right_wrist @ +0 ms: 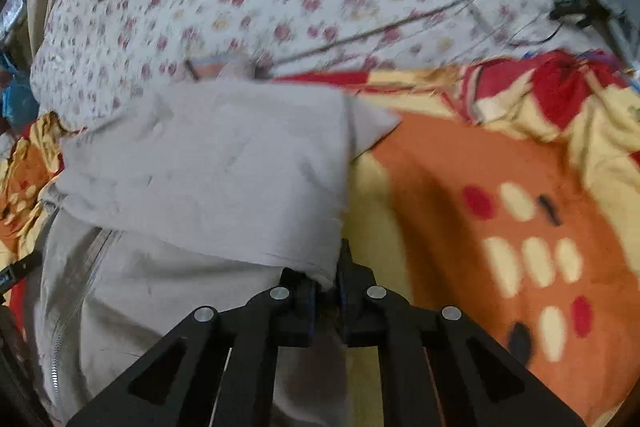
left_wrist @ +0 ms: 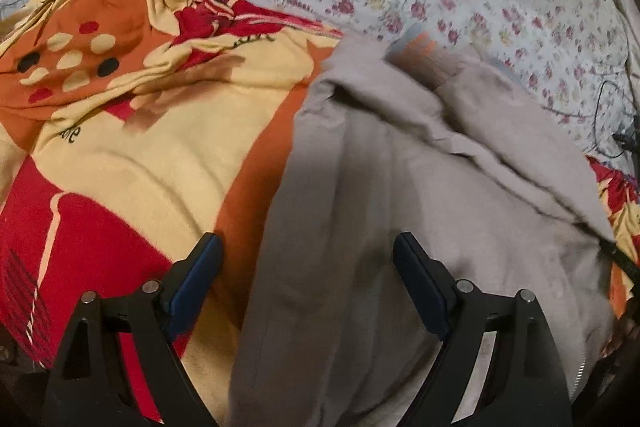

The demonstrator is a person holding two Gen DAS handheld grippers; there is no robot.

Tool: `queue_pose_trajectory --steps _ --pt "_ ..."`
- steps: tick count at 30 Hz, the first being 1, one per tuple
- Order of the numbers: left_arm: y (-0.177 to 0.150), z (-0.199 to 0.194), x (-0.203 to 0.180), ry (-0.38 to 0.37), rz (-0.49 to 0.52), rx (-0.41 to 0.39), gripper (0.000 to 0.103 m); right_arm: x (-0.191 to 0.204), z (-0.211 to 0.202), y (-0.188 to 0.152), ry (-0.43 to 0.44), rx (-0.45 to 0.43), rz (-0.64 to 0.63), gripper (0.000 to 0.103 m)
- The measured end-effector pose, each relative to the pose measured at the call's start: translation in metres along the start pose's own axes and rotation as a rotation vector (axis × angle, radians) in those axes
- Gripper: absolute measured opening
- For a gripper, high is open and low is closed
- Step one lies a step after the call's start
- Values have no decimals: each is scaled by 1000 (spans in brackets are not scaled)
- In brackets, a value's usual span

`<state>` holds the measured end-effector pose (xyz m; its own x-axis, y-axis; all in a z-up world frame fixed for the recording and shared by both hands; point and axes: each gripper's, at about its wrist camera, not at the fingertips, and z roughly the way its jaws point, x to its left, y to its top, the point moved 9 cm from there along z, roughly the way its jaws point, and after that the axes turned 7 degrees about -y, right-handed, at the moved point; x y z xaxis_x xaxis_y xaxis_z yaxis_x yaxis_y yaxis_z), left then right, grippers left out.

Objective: Fold large clothes

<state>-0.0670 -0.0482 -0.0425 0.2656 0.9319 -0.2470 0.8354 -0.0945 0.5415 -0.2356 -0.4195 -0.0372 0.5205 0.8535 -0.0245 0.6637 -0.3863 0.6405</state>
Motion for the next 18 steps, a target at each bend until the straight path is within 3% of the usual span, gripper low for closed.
queue_pose_trajectory --steps 4,8,10,11,14,16,17,18 --pt "-4 -4 -1 18 29 -8 88 -10 14 -4 -16 47 36 5" --pt "-12 -9 4 39 48 -14 88 -19 -5 8 -41 -9 51 5" --pt "-15 -8 8 42 46 -8 88 -24 7 5 -72 24 47 5" --pt "-15 -9 9 40 43 -9 88 -25 17 -2 -63 63 54 5" --pt "-18 -13 11 40 36 6 88 -26 10 -3 -29 53 65 8" --pt "-22 -17 11 38 37 18 88 -29 -1 -5 -5 81 77 28" --pt "-23 -19 10 30 39 22 88 -29 -12 -9 32 101 80 43" --pt "-25 -23 9 15 42 23 88 -27 -22 -13 79 109 80 48"
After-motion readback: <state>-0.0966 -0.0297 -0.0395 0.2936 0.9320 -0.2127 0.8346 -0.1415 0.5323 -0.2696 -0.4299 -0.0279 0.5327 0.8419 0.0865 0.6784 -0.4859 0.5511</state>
